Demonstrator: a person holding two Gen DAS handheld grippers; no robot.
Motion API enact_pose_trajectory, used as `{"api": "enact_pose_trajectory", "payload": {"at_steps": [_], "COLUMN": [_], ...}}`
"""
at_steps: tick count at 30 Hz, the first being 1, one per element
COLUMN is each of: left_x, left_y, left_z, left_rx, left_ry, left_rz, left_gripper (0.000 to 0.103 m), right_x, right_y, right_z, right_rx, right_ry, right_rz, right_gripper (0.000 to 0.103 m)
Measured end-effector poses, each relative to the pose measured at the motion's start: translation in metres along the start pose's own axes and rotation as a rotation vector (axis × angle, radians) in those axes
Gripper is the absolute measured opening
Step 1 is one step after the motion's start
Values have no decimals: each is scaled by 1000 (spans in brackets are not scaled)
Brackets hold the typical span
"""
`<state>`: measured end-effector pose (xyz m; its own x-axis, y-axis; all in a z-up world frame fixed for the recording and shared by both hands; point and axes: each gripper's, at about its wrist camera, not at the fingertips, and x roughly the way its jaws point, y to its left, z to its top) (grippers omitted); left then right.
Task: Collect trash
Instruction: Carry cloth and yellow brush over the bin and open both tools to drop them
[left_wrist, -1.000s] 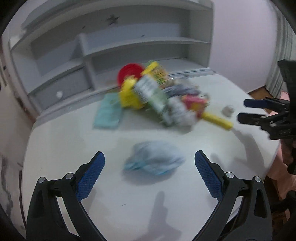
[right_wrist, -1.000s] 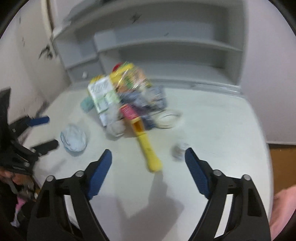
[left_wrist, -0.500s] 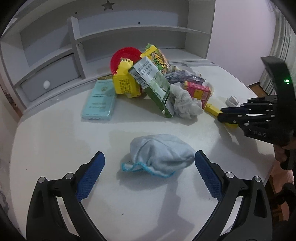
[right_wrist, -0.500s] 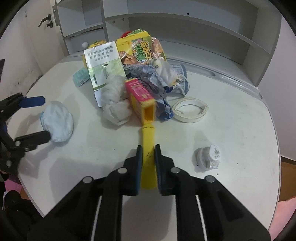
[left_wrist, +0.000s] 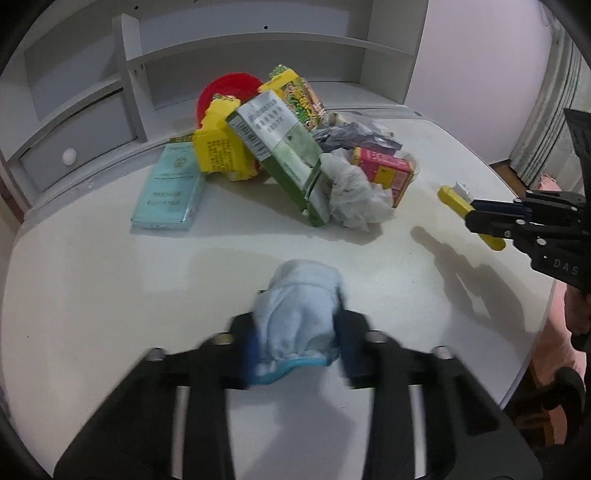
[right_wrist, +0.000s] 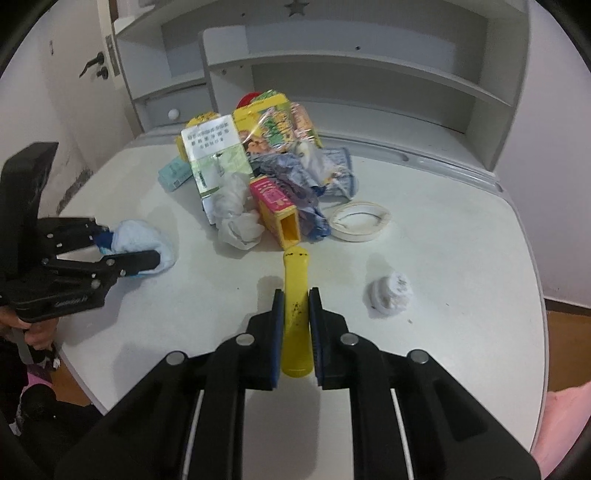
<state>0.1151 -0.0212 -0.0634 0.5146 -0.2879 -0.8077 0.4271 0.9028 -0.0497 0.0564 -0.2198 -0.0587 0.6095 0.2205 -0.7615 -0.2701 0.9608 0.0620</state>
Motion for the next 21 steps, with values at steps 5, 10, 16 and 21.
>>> {"api": "enact_pose_trajectory", "payload": {"at_steps": [5,10,16,21], "left_x": [-3,-2,6,14], "left_y": [-31,-96,-217,-331], "left_z": [13,34,57,58], "left_rx": [48,134,276,403], "left_ry": [-20,-64,-106,-119], "left_rz": [0,-66,-218,-381], "left_gripper": [20,20,20,20], "right_x": [-32,-74,-128,-164], "right_y": [-27,-88,-172,-232], "right_z": [-16,-56,-137,-216], "right_rx": [74,230,439,620], "right_ry": [-54,-114,-149,-144], "right_rz": [-32,-124,-308,-438], "right_gripper": [14,14,14,14]}}
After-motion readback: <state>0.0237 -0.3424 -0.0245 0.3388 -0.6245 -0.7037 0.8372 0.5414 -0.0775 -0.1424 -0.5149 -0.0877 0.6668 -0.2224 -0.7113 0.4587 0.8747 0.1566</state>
